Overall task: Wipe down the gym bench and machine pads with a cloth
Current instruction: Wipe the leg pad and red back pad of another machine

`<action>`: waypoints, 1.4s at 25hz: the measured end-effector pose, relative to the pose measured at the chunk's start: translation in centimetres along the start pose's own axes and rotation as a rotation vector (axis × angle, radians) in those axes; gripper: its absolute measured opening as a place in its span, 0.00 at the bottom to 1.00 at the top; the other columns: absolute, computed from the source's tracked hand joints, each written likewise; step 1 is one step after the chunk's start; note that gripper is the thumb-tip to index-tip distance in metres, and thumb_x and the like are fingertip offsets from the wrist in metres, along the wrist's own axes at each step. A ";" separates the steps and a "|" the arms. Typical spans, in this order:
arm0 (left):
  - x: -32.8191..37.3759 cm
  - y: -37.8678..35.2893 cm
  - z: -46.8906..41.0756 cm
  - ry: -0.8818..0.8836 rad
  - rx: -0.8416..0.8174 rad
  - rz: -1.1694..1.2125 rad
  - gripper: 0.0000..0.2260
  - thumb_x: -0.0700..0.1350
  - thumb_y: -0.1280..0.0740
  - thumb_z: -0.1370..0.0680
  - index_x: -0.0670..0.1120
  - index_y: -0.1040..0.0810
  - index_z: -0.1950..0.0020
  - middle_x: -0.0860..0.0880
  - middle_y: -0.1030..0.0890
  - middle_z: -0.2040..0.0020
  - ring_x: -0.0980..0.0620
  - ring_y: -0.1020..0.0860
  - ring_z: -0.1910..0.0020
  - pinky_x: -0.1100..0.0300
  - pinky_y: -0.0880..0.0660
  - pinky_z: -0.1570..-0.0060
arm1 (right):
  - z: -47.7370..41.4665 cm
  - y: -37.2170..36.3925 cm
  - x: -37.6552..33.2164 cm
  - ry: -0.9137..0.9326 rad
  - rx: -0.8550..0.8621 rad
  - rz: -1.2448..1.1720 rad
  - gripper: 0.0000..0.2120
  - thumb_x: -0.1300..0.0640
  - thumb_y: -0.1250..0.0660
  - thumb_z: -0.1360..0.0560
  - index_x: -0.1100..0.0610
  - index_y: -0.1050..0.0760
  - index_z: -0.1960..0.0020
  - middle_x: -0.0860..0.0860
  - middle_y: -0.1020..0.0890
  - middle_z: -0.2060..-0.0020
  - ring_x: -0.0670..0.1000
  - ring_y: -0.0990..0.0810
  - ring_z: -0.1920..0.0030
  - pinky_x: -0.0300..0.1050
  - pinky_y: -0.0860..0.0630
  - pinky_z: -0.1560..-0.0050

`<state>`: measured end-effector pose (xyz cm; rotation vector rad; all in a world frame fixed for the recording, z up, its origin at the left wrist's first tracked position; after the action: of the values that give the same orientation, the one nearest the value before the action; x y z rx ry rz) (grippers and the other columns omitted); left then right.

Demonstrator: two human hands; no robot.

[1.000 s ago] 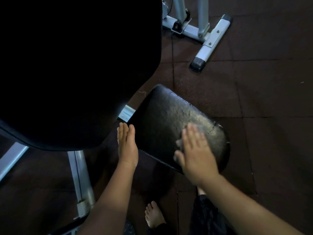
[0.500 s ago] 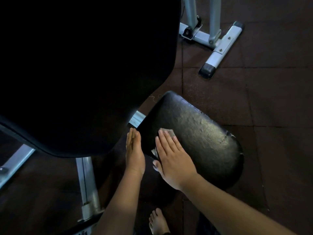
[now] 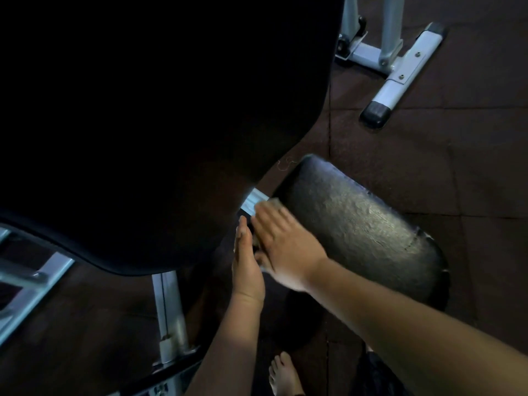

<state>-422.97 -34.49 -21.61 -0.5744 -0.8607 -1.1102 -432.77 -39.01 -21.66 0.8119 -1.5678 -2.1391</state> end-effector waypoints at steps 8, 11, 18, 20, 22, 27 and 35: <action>0.7 -0.2 0.3 -0.040 0.021 -0.068 0.41 0.76 0.43 0.29 0.61 0.40 0.18 0.61 0.39 0.19 0.62 0.39 0.22 0.57 0.41 0.25 | -2.9 1.2 1.6 -0.096 0.005 -0.021 0.37 0.38 0.52 0.17 0.57 0.56 0.16 0.55 0.56 0.16 0.54 0.62 0.17 0.52 0.66 0.20; 0.6 0.0 0.4 0.026 -0.036 -0.012 0.35 0.74 0.43 0.23 0.59 0.36 0.19 0.58 0.32 0.21 0.63 0.31 0.27 0.56 0.35 0.25 | 0.3 -0.5 -1.8 0.109 -0.041 0.035 0.35 0.40 0.51 0.16 0.56 0.55 0.16 0.54 0.54 0.16 0.54 0.60 0.17 0.52 0.65 0.20; 0.7 -0.3 0.7 0.001 0.032 -0.129 0.48 0.79 0.45 0.33 0.58 0.41 0.17 0.57 0.44 0.16 0.60 0.47 0.18 0.48 0.49 0.18 | 0.7 0.7 3.7 -0.131 0.012 -0.026 0.34 0.39 0.59 0.16 0.56 0.57 0.16 0.53 0.60 0.17 0.53 0.65 0.18 0.54 0.61 0.18; 0.5 -0.1 0.5 0.010 0.020 -0.148 0.48 0.81 0.44 0.34 0.59 0.40 0.18 0.57 0.44 0.16 0.59 0.47 0.18 0.46 0.48 0.18 | 1.5 -0.6 0.3 -0.090 0.015 -0.065 0.34 0.40 0.54 0.15 0.56 0.57 0.16 0.53 0.59 0.17 0.54 0.64 0.18 0.54 0.62 0.19; 0.7 0.0 0.6 0.035 -0.030 -0.184 0.45 0.80 0.44 0.30 0.61 0.42 0.17 0.59 0.46 0.16 0.59 0.48 0.18 0.44 0.48 0.18 | 3.8 -1.7 -0.9 0.025 0.012 -0.031 0.34 0.41 0.48 0.16 0.56 0.53 0.16 0.53 0.55 0.17 0.54 0.60 0.17 0.55 0.58 0.18; 2.1 0.3 3.1 -0.096 0.074 -0.595 0.26 0.62 0.43 0.16 0.57 0.37 0.18 0.58 0.39 0.19 0.55 0.42 0.19 0.53 0.37 0.26 | 7.0 -0.7 0.4 -0.071 0.131 -0.312 0.29 0.49 0.40 0.16 0.55 0.40 0.18 0.48 0.43 0.17 0.47 0.49 0.18 0.49 0.47 0.18; 4.2 -2.2 11.2 0.224 -0.190 -0.005 0.17 0.60 0.32 0.23 0.57 0.18 0.36 0.52 0.15 0.38 0.53 0.18 0.38 0.48 0.25 0.32 | 10.2 6.5 -1.4 -0.541 0.228 -1.149 0.25 0.51 0.39 0.15 0.52 0.37 0.19 0.43 0.37 0.21 0.40 0.41 0.21 0.43 0.44 0.19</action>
<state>-427.63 -28.86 -11.87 -0.5917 -0.5670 -1.2437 -438.49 -32.63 -12.98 1.5908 -1.8611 -3.2034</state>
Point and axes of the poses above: each hand's wrist, its own z-axis away from the middle knuckle, its own y-axis out of the back of the hand, x = y × z, the point moved 4 cm from there along -z, towards the middle knuckle
